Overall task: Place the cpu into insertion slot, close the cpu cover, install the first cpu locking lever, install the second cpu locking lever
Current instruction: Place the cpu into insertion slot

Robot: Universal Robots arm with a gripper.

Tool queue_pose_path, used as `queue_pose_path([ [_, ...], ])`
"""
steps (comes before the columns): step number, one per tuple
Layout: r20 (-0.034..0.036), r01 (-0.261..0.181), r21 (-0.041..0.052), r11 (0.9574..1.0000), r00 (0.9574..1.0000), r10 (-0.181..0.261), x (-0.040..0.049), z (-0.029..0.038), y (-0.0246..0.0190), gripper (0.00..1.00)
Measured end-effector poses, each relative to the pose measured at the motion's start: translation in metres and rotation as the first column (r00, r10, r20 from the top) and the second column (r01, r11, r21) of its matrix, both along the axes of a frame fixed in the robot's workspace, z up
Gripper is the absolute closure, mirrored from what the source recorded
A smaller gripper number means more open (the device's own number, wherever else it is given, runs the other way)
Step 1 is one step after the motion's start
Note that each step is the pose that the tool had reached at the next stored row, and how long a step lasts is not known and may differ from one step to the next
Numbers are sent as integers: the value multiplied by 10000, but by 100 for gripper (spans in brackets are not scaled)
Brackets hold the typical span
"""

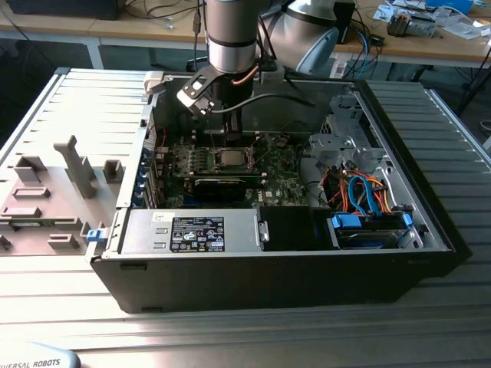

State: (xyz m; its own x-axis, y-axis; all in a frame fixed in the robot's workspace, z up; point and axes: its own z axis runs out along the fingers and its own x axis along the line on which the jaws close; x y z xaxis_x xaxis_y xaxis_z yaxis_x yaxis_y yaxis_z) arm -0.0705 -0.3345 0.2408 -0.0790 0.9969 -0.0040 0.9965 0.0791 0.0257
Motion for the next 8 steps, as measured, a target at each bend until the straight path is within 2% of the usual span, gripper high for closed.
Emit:
queue_pose_path([
  [8,0,0,-10,10000,10000,0,0,28,0,89],
])
